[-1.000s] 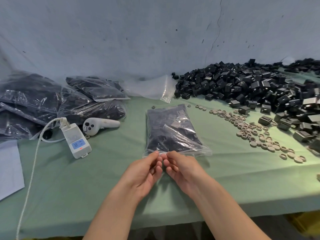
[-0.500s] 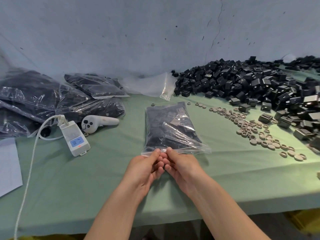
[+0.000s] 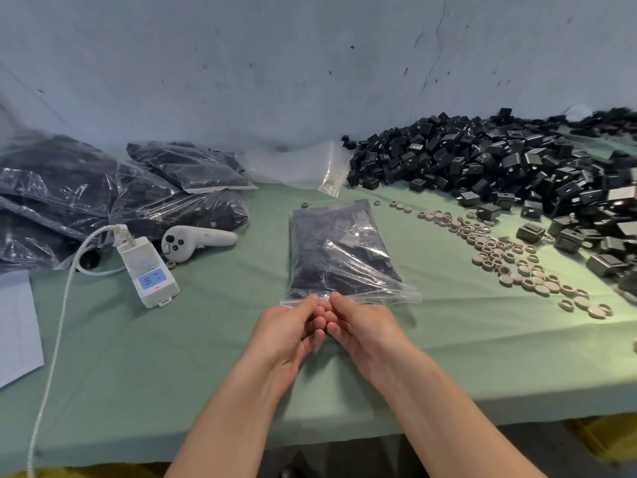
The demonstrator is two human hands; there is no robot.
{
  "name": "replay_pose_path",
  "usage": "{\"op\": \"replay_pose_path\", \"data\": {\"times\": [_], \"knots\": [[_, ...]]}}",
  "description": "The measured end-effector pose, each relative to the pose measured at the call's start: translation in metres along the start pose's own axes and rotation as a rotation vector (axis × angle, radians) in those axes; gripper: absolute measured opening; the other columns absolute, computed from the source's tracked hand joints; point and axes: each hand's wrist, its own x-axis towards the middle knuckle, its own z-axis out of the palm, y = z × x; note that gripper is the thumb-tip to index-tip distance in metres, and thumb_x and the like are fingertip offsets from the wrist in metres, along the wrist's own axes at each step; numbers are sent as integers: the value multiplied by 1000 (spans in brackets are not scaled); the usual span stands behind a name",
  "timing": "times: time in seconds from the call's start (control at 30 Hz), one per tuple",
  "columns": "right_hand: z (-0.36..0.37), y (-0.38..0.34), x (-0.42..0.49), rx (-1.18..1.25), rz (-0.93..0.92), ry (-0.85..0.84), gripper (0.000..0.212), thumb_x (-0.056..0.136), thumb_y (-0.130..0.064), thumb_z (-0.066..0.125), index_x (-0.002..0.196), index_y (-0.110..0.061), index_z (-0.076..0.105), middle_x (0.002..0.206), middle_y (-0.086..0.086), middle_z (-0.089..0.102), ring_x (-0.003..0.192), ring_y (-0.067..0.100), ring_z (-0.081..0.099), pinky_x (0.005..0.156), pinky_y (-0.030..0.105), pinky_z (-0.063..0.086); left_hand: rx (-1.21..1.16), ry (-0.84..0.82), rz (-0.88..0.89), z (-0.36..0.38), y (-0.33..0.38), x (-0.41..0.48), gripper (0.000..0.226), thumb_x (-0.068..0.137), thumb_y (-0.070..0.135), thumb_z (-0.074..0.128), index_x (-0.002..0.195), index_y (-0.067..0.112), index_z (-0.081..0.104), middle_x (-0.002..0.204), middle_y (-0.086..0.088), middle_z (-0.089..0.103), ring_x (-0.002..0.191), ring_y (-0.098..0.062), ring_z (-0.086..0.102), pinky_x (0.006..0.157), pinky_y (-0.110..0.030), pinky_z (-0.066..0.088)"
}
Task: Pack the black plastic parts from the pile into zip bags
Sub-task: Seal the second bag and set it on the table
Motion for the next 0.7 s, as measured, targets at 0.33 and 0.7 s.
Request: {"op": "replay_pose_path", "data": {"times": [0.33, 0.7], "knots": [[1, 2, -1, -102, -86, -1, 27, 98, -7, 57, 75, 2, 69, 61, 7, 66, 48, 9, 59, 50, 15, 50, 69, 18, 25, 3, 1, -1, 23, 96, 7, 56, 78, 1, 68, 50, 0, 62, 39, -1, 53, 41, -12, 46], [-3, -3, -1, -288, -127, -73, 27, 94, -12, 61, 70, -3, 69, 61, 6, 66, 48, 10, 57, 49, 17, 48, 164, 2, 107, 3, -2, 0, 28, 98, 16, 56, 72, 3, 57, 45, -1, 50, 36, -8, 46, 39, -17, 39]]}}
